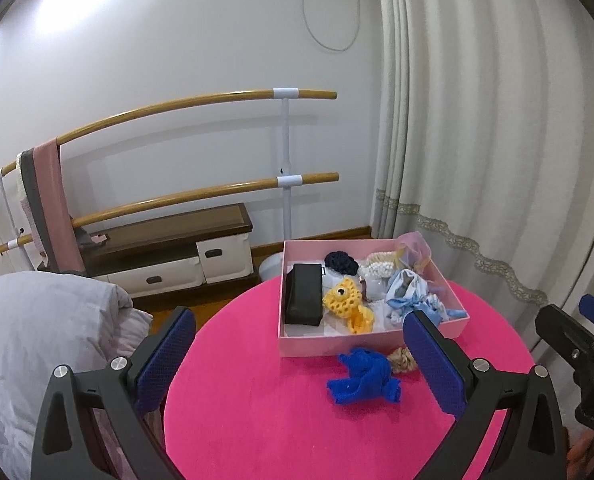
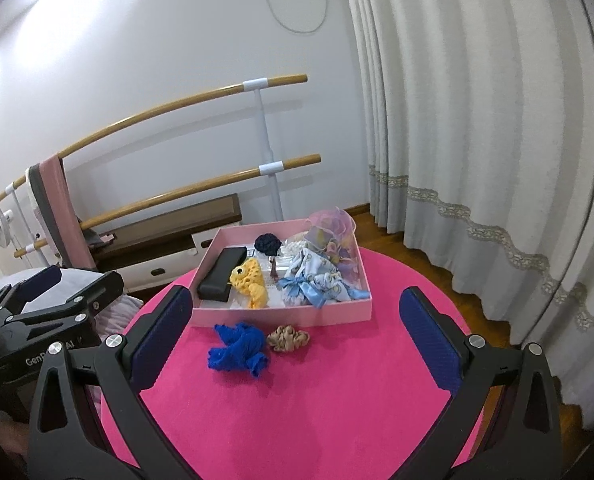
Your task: Organize soft objects
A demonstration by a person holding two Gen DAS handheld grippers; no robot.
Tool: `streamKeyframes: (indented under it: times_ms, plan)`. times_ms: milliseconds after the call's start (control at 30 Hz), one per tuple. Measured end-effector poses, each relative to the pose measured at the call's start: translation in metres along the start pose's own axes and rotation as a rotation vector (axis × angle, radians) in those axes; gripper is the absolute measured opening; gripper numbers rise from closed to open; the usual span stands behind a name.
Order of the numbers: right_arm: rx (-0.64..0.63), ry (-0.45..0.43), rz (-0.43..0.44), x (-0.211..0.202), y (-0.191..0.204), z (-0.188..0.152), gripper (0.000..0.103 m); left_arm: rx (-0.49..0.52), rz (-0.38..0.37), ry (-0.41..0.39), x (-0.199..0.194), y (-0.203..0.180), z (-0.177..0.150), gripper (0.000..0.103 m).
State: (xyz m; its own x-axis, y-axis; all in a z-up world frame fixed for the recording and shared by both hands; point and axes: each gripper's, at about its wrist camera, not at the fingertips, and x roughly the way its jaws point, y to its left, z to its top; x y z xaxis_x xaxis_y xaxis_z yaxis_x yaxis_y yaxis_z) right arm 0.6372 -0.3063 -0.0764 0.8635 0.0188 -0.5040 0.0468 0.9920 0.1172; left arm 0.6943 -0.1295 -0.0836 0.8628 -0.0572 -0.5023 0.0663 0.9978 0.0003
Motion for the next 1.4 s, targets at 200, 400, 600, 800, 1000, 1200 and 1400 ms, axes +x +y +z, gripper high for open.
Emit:
streamKeyframes:
  times_ms: [200, 400, 600, 800, 1000, 1200, 1400]
  plan:
    - [-0.002, 0.013, -0.009, -0.004, 0.001, -0.012, 0.103, -0.013, -0.003, 0.013, -0.011, 0.003, -0.009, 0.103]
    - [-0.009, 0.027, -0.016, -0.006, -0.002, -0.020, 0.103, -0.021, -0.001, 0.025, -0.020, 0.009, -0.017, 0.103]
    - [-0.013, 0.038, -0.016, -0.005, -0.003, -0.024, 0.103, -0.019, 0.000, 0.033, -0.026, 0.010, -0.020, 0.103]
    - [-0.024, 0.043, -0.010, -0.004, 0.000, -0.026, 0.103, -0.016, -0.006, 0.039, -0.030, 0.011, -0.023, 0.103]
    - [-0.025, 0.051, -0.009, -0.003, 0.000, -0.027, 0.103, -0.015, -0.006, 0.044, -0.030, 0.013, -0.023, 0.103]
    - [-0.030, 0.055, -0.010, -0.001, 0.000, -0.027, 0.103, -0.016, -0.007, 0.050, -0.029, 0.015, -0.025, 0.103]
    - [-0.035, 0.065, -0.014, 0.003, 0.001, -0.028, 0.103, -0.017, -0.009, 0.064, -0.024, 0.016, -0.029, 0.103]
